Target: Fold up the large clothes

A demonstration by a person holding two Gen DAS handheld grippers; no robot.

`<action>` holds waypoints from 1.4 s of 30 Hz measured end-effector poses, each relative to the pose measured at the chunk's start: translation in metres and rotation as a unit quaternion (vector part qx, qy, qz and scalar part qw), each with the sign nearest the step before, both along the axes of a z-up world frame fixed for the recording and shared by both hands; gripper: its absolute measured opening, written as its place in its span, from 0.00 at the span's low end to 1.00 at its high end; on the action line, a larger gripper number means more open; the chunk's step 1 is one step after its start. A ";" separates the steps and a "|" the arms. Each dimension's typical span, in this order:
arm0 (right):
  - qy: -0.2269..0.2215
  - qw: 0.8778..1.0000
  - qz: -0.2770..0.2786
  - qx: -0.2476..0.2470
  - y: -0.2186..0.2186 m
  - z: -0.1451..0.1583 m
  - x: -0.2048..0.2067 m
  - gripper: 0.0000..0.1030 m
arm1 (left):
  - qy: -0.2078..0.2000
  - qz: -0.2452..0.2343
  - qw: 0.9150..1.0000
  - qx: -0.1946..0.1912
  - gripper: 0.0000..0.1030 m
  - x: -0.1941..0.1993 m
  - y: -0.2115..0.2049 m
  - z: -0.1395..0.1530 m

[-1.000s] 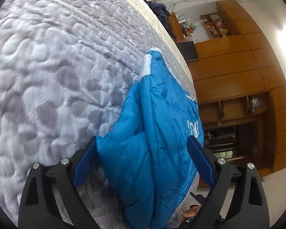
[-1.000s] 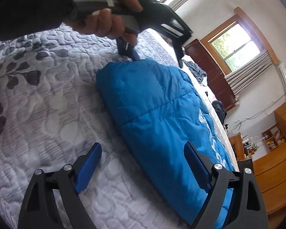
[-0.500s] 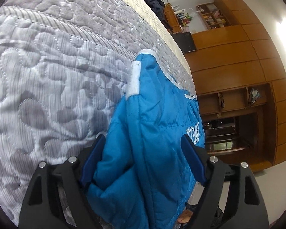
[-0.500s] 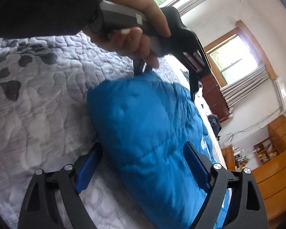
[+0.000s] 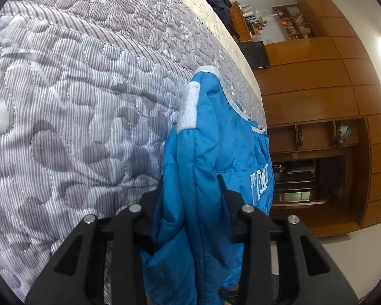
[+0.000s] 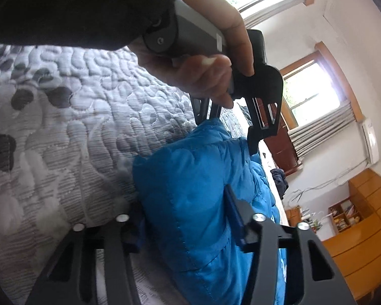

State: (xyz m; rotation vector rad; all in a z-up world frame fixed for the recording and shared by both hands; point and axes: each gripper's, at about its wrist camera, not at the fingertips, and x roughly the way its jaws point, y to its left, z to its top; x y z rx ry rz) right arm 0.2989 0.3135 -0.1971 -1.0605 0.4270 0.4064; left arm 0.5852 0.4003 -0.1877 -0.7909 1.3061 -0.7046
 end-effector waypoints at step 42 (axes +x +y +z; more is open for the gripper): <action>0.019 0.958 -0.079 0.274 -0.114 0.149 0.007 0.31 | -0.057 0.009 0.992 0.115 0.24 0.011 -0.102 0.176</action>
